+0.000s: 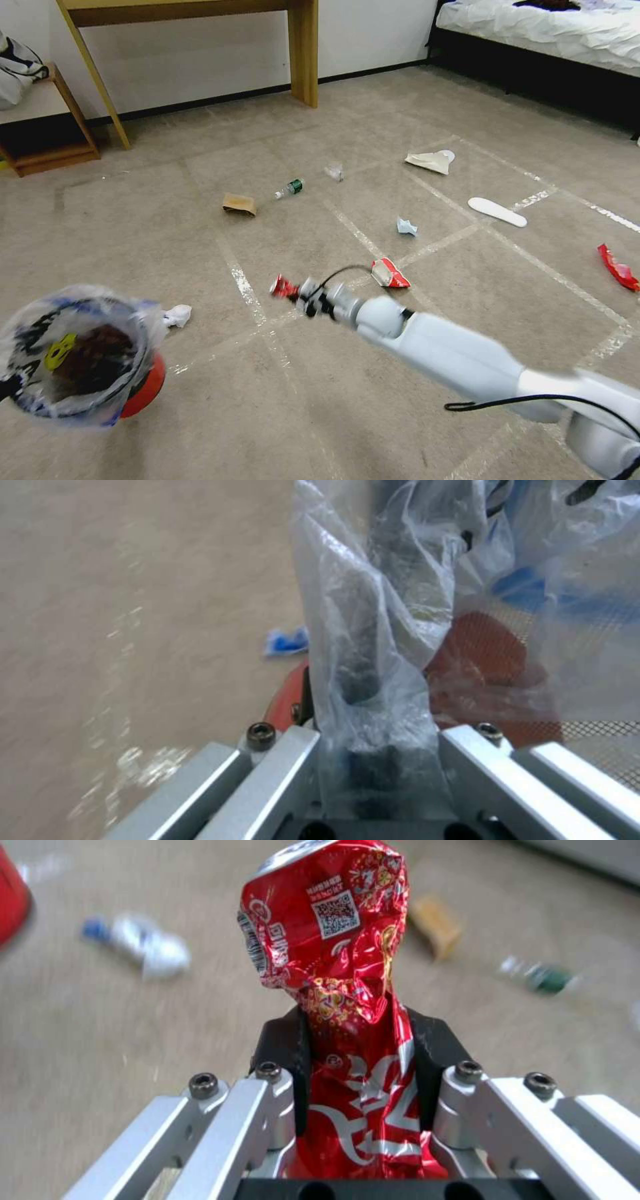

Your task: Pick up the trash bin and place the garbage on the floor into it.

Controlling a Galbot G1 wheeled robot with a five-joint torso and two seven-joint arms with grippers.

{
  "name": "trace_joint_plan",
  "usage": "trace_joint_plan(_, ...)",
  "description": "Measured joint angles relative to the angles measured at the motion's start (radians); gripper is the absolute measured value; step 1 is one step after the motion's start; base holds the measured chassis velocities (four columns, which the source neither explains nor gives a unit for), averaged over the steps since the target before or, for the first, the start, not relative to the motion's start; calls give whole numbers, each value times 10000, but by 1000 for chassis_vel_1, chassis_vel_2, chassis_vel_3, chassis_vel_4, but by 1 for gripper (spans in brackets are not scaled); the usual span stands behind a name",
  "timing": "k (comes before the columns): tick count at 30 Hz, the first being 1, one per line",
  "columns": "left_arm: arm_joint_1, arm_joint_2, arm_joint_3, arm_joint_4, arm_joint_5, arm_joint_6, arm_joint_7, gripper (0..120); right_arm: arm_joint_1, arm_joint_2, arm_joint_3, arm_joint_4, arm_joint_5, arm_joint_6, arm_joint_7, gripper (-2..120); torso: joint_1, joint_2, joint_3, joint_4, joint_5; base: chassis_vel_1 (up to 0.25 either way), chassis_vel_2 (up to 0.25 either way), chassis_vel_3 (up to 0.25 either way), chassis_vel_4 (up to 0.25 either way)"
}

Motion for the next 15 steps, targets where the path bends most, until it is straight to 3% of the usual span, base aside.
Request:
trace_joint_plan(3, -185, 128, 272, -226, -105, 1, -67, 1, 83, -354, 213, 766, 372, -75, 198, 25, 0, 0, 0, 0, 1, 0, 0, 0, 0)
trace_joint_plan(6, -297, 516, 728, -699, -266, 2, -115, 1, 158, -910, 579, 2215, 1287, -69, 647, 25, 0, 0, 0, 0, 1, 0, 0, 0, 0)
trace_joint_plan(15, -151, 1337, 1371, -1215, -862, 12, -443, 1, 893, -941, 408, 3819, 2888, -28, 1074, 25, 0, 0, 0, 3, 1, 0, 0, 0, 0)
